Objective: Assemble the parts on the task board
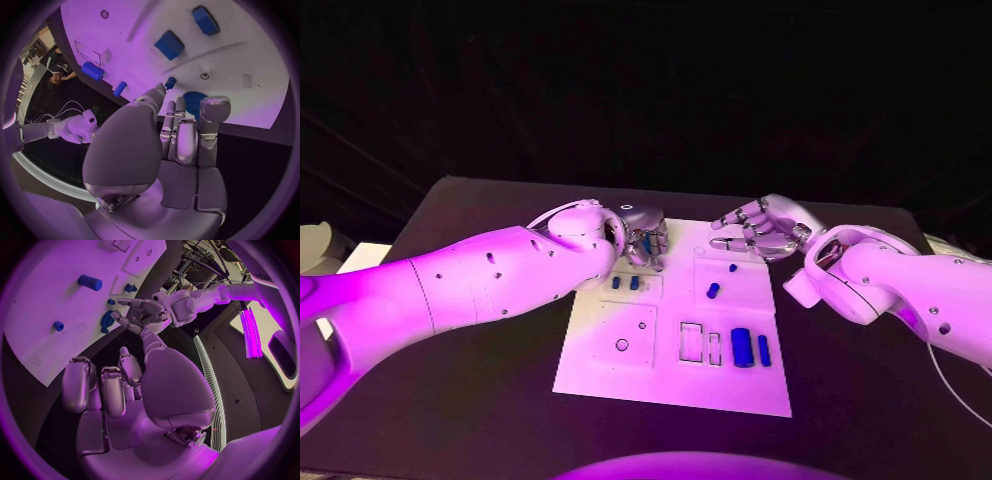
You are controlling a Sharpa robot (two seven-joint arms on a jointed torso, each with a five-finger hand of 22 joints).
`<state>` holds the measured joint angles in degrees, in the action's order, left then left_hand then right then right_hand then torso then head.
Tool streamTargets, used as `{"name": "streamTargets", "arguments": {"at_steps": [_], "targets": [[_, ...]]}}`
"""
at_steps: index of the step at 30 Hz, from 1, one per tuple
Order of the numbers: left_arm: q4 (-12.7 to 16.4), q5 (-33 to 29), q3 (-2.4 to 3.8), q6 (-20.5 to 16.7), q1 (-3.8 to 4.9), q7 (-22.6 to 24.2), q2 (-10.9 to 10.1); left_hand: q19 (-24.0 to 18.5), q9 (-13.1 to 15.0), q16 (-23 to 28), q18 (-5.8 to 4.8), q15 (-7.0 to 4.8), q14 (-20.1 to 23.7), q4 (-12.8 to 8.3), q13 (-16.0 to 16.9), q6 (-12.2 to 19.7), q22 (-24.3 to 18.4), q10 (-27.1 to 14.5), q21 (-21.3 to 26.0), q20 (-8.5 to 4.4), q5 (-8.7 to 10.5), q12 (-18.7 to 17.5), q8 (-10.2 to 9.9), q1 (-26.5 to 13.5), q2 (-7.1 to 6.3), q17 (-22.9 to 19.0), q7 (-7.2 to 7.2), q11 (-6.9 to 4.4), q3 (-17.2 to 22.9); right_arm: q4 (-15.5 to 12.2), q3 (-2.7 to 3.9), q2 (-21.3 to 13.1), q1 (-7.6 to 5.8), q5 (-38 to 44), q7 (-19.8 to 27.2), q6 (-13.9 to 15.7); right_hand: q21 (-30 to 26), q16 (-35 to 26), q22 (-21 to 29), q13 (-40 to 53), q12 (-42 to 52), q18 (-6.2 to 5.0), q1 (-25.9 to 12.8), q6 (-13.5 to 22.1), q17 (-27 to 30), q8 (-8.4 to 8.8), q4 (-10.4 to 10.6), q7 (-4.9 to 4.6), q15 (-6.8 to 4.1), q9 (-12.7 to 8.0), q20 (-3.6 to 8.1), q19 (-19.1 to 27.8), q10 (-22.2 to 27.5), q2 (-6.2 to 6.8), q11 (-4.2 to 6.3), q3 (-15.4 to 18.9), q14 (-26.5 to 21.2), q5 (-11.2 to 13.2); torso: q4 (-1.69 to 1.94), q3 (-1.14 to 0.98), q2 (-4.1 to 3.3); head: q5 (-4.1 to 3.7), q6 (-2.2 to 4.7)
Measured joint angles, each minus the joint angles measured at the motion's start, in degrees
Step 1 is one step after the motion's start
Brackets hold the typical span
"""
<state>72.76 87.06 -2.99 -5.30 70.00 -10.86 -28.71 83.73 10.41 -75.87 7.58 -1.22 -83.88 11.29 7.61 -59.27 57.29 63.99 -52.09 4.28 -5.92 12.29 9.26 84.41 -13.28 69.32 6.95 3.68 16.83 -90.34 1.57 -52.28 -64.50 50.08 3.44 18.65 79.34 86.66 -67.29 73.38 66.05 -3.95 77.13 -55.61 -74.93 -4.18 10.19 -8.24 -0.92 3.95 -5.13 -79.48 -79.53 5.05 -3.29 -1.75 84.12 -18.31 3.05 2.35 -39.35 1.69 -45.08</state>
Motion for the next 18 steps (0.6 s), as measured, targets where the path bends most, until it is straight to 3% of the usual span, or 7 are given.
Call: {"name": "streamTargets", "arguments": {"at_steps": [18], "targets": [[-2.03, 1.50, -0.02, 2.86, -0.51, -0.18, 1.62, 0.20, -0.83, 0.37, 0.00, -0.21, -0.21, -0.95, -1.58, -1.95, 2.07, 1.95, -2.27, -0.20, 0.00, -1.67, -1.00, 0.92, 1.38, -1.52, -0.31, -0.31, 0.95, -0.01, 0.01, 0.15, 0.01, 0.00, 0.02, 0.12, 0.00, 0.00, 0.00, 0.02, 0.00, 0.00, 0.23, 0.00, 0.01, 0.00, 0.00, 0.00, 0.00, 0.00, 0.20, 0.20, 0.00, -0.23, 0.00, 0.00, 0.00, 0.00, 0.06, -0.01, 0.08, -0.23, -0.27]]}}
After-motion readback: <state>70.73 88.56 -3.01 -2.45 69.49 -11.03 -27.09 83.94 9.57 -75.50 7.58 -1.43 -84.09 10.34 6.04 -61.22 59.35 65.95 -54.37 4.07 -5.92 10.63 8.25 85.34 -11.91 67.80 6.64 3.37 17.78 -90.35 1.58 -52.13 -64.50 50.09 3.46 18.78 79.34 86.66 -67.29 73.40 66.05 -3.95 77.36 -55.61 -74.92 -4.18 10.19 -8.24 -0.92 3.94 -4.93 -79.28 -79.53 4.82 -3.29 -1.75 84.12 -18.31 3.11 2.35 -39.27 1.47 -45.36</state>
